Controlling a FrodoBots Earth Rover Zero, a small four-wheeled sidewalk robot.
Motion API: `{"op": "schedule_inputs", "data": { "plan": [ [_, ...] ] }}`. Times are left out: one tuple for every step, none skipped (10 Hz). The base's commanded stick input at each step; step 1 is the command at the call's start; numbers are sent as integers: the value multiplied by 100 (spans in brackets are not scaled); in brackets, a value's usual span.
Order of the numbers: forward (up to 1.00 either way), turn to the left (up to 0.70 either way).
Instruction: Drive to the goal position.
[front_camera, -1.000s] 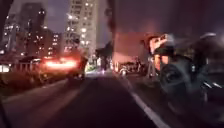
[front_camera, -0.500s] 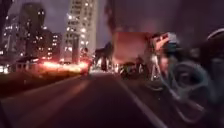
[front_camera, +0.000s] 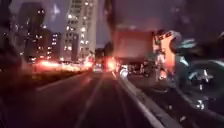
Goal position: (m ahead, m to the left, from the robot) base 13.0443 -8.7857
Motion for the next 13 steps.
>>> {"op": "schedule_inputs", "data": {
  "plan": [
    [45,0],
    [45,0],
    [45,0],
    [45,-5],
    [45,-15],
    [45,0],
    [45,0],
    [45,0],
    [45,0],
    [45,0],
    [45,0],
    [45,0],
    [45,0]
  ]
}}
